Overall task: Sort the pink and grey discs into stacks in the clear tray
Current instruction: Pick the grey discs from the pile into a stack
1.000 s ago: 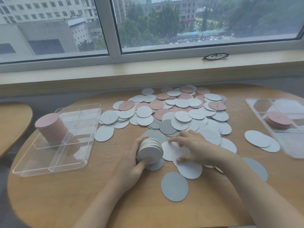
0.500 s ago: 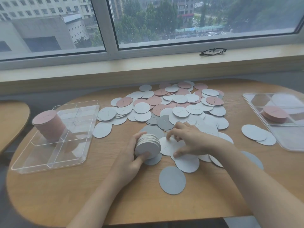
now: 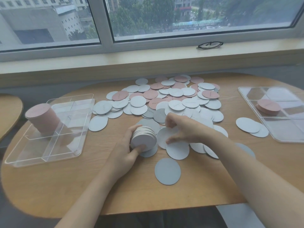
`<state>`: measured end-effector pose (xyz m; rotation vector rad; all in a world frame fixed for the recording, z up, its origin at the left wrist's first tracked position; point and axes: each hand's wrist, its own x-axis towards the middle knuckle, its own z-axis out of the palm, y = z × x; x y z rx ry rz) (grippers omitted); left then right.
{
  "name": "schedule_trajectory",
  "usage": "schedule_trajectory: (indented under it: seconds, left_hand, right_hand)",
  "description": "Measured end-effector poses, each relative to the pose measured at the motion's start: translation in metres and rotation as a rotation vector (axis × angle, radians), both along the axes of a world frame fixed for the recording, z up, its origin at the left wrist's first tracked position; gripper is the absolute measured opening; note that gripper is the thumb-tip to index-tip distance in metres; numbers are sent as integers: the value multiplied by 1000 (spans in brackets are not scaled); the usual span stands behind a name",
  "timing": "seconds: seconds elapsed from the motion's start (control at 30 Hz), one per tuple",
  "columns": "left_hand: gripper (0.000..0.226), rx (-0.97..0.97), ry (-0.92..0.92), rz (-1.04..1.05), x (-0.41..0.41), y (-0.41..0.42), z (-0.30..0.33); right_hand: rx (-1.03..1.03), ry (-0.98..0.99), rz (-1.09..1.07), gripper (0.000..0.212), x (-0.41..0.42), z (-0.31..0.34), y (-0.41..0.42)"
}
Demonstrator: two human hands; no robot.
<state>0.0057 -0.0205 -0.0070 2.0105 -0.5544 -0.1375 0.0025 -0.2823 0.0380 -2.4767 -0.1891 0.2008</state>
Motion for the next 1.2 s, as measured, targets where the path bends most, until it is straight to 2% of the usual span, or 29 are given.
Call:
schedule_trajectory:
  seconds: [0.1, 0.23, 0.3, 0.4, 0.5, 0.57, 0.73, 0.97, 1.2]
  left_hand:
    - [58, -14, 3, -4, 0, 0, 0]
    - [57, -24, 3, -31, 1, 1, 0]
    - [57, -28, -12, -49, 1, 1, 0]
    - [64, -45, -21, -34, 1, 1, -1]
    - [81, -46, 5, -12, 2, 0, -2]
    - [86, -39, 17, -22, 2, -1, -1]
    - [66, -48, -7, -60, -1, -1, 2]
    - [59, -9, -41, -72, 0, -1, 5]
    - [47, 27, -50, -69, 0, 0, 5]
  right_hand:
    - [181, -30, -81, 42, 0, -3, -1]
    - [273, -290, -267, 25, 8, -7, 3]
    - [393, -384, -322, 15, 7, -9, 13]
    - [616, -381, -292, 13, 1, -12, 30]
    - [698, -321, -240, 12, -3, -19, 44]
    - [701, -287, -221, 11, -4, -24, 49]
    - [634, -384, -270, 9, -3, -29, 52]
    - [645, -482, -341, 12, -8, -26, 56]
    - [613, -726, -434, 13, -13, -21, 56]
